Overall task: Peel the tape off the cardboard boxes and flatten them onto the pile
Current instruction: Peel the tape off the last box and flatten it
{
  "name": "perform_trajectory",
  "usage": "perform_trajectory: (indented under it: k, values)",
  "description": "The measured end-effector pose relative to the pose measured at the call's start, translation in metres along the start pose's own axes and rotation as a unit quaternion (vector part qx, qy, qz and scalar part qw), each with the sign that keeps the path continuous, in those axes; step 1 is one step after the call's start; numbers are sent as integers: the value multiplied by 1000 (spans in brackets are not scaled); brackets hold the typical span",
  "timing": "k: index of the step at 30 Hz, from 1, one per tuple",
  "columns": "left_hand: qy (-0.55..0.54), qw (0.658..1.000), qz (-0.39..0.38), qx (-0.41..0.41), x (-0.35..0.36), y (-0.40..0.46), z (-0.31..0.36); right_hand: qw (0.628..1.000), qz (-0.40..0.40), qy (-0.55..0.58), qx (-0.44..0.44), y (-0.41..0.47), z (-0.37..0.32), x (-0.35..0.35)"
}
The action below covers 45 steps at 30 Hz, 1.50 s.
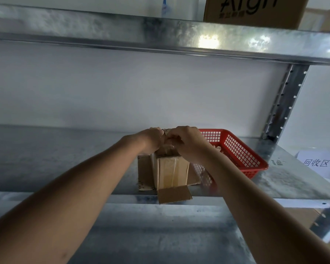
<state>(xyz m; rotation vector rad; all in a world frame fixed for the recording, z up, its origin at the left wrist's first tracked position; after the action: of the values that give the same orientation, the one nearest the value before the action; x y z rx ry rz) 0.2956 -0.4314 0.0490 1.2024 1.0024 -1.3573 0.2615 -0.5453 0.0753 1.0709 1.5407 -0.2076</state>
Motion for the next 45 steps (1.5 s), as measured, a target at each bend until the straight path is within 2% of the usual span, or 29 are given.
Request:
perform_trajectory:
  k: [3, 5, 9, 14, 17, 20, 23, 25, 29, 33, 38, 43, 45]
  values:
    - [-6, 1000, 2, -11, 1, 1, -2, 985, -11, 168, 25, -12, 5, -6]
    - [-10, 1000, 3, -15, 1, 0, -2, 971, 9, 233, 46, -18, 10, -7]
    - [-4, 1000, 9, -13, 0, -1, 1, 991, 65, 113, 38, -16, 11, -11]
    - [-23, 999, 7, -29, -1, -1, 1, 1000, -1, 7, 5, -14, 3, -3]
    - [-17, 999, -5, -32, 1, 0, 1, 999, -8, -22, -27, -15, -4, -5]
    - [-3, 999, -17, -29, 2, 0, 1, 1000, -3, -6, -27, -14, -8, -6]
    - [6, 1000, -16, -26, 3, 2, -2, 995, -32, 97, 21, -17, 1, -6]
    - [-6, 1000, -13, -25, 4, 3, -4, 991, -31, 123, 31, -21, 6, -11]
    - [-13, 1000, 13, -4, 4, 7, 1, 995, 46, 80, 33, -32, 14, -19]
    - [-102, 985, 95, 101, -10, -6, 15, 996, 87, 28, 10, -38, 13, -12]
    - [-177, 979, 23, 101, -3, -11, 11, 999, 32, -12, -28, -40, 5, -10]
    - [-183, 976, -16, 116, 2, -19, 20, 994, 79, 46, -63, -45, -3, -22]
    - [-190, 975, -23, 111, 3, -16, 18, 994, 72, 47, -61, -47, -3, -21]
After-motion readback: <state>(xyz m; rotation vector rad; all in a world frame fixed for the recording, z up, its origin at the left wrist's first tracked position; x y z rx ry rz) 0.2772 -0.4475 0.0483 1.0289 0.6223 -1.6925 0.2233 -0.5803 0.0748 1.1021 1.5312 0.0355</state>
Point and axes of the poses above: each hand's wrist, its own y-axis towards the middle knuckle, its own x-axis out of the palm, z = x × y, the point moved 8 cm from there along y, towards the middle knuckle, and after that the axes turned 4 degrees about -x, right-handed, at the moved point
